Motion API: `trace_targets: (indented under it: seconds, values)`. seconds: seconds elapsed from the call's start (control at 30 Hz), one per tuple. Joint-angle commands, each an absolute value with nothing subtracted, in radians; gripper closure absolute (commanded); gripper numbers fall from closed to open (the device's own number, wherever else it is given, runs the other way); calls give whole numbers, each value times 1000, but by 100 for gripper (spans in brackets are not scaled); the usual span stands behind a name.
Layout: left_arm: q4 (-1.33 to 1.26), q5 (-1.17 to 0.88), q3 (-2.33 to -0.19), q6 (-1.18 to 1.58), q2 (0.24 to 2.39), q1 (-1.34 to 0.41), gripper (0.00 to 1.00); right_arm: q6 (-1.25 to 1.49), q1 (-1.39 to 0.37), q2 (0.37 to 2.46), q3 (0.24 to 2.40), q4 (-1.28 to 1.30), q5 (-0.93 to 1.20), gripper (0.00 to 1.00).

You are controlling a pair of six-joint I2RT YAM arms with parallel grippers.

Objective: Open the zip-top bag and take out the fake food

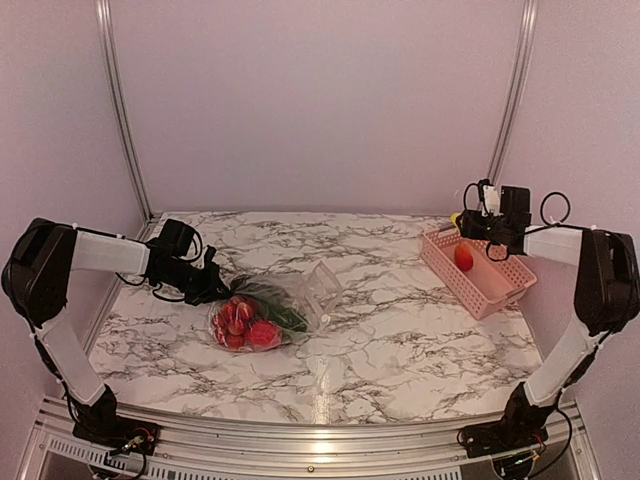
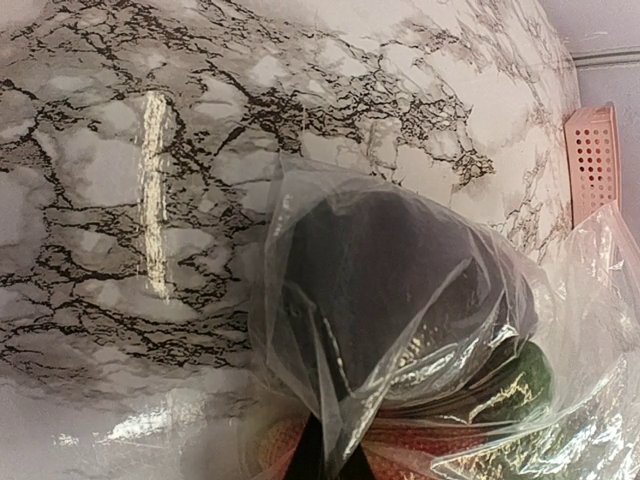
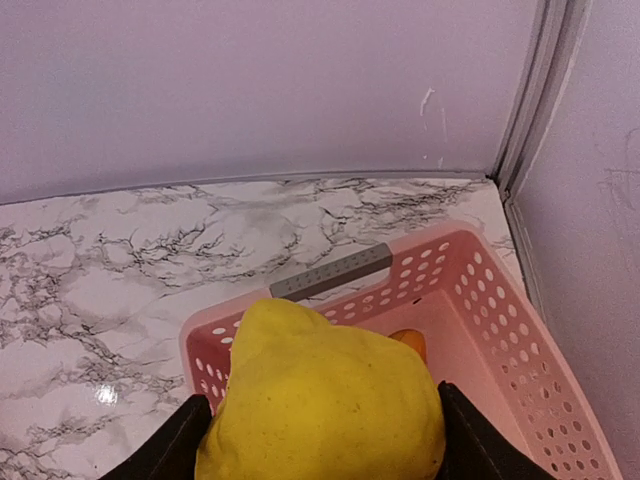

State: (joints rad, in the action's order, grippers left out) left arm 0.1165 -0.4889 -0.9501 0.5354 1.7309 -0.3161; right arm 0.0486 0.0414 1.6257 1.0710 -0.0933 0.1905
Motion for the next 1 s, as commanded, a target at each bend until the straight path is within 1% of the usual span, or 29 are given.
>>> trace_targets:
  seconds: [0.0, 0.13, 0.17, 0.23, 0.37, 0.5, 0.57, 0.67, 0.7, 0.77, 0.9, 0.97]
  values:
    - [160, -456, -965, 523, 1751, -305, 100, 33, 71, 1704, 1142, -43, 66, 42]
    - [157, -459, -966, 526, 1758, -305, 100, 20, 86, 1764, 1158, -58, 13, 39]
    - [155, -459, -966, 527, 1758, -305, 100, 22, 86, 1779, 1164, -60, 6, 36]
    - [155, -460, -965, 529, 1759, -305, 100, 26, 89, 1811, 1185, -54, -43, 28]
    - [158, -465, -963, 526, 1758, -304, 100, 19, 89, 1849, 1259, -7, -70, 16]
    - [162, -467, -970, 519, 1759, -305, 100, 25, 90, 1840, 1315, 68, -49, 13]
    - [161, -466, -970, 517, 1759, -305, 100, 29, 89, 1816, 1317, 83, -13, 13]
    - [160, -468, -969, 513, 1759, -304, 100, 45, 81, 1752, 1285, 85, 136, 18]
    - [158, -470, -967, 512, 1759, -305, 100, 52, 74, 1725, 1267, 87, 192, 22]
    - [153, -475, -963, 512, 1761, -304, 100, 60, 39, 1668, 1217, 78, 269, 25]
    - [133, -484, -946, 518, 1757, -305, 100, 37, -113, 1533, 1061, 11, 429, 32]
    - [129, -487, -938, 517, 1753, -305, 100, 28, -203, 1496, 1006, -18, 477, 37]
